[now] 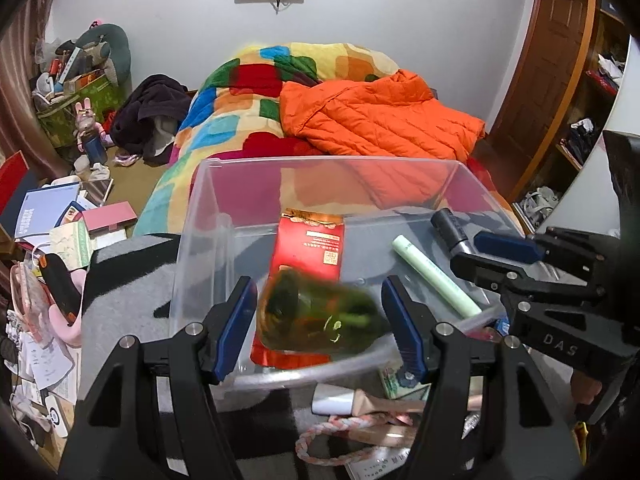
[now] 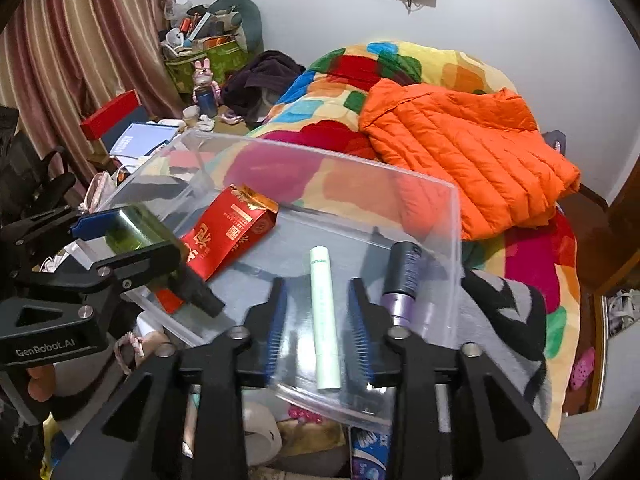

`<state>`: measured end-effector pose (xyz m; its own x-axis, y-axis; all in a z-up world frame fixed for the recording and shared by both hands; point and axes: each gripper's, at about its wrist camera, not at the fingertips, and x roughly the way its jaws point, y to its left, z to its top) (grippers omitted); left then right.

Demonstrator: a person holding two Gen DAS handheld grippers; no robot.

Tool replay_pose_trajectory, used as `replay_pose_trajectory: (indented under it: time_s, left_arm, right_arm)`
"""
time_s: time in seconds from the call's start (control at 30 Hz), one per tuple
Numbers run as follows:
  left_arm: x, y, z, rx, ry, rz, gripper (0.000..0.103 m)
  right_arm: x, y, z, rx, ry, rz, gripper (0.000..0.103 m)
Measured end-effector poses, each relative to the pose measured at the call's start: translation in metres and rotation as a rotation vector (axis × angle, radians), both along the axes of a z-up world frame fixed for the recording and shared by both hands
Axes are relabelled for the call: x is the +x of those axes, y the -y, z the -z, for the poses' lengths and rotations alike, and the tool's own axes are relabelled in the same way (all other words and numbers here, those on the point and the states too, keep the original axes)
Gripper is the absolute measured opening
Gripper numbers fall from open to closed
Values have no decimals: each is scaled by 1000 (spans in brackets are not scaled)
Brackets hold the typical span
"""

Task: Organize objects
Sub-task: 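Release the green bottle into the box while the right tool releases the white tube, then grasp the braided rope with the left tool while the right tool grasps the blue tape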

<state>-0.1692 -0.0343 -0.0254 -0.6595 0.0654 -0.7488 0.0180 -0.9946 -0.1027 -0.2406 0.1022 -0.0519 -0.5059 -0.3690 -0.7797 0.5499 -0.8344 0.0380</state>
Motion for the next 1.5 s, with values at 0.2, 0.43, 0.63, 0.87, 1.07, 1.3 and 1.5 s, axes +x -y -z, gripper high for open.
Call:
replay_pose_trajectory:
  time_s: [0.2, 0.43, 0.63, 0.87, 1.07, 1.3, 1.5]
  left_arm:
    - [17, -3, -18, -11, -53, 1, 77]
    - [50, -5, -36, -31, -129, -9, 93]
    - [76, -10, -28, -41, -118, 14, 95]
    - [97, -18, -3, -37, -53, 39, 95]
    - [116, -25, 17, -16, -20, 59, 95]
    - [115, -17, 27, -8, 7, 42, 80]
    - [102, 1, 26, -22, 27, 16, 65]
  right_arm:
    - [14, -9, -14, 2, -46, 14, 41]
    - [44, -28, -34, -38, -104, 37, 48]
    - [83, -44, -40, -82, -132, 31, 55]
    - [116, -51, -22, -99, -94, 28, 55]
    - [130, -48, 5, -102, -26, 15, 55]
    - [123, -37, 28, -93, 28, 22, 55]
    - [124, -31, 37, -82, 41, 14, 37]
